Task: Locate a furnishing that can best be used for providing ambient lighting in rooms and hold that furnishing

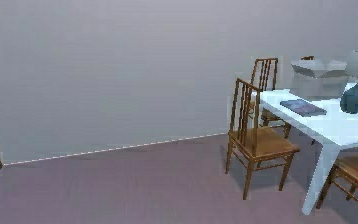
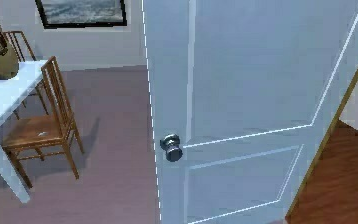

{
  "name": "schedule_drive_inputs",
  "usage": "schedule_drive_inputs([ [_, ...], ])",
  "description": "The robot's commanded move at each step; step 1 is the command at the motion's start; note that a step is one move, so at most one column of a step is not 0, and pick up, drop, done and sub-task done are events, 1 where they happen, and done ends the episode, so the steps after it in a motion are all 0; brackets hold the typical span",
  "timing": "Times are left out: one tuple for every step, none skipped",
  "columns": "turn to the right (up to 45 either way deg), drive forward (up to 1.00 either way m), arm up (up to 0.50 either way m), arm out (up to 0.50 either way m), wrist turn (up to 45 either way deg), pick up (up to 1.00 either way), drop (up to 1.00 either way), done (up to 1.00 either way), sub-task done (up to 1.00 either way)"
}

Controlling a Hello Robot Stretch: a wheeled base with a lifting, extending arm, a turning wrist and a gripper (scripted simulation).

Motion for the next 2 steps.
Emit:
schedule_drive_inputs([
  [15.0,0.00,0.00,0.00,0.0,0.00,0.00,0.00,0.00],
  [0.0,0.15,0.00,0.00,0.0,0.00,0.00,0.00,0.00],
])
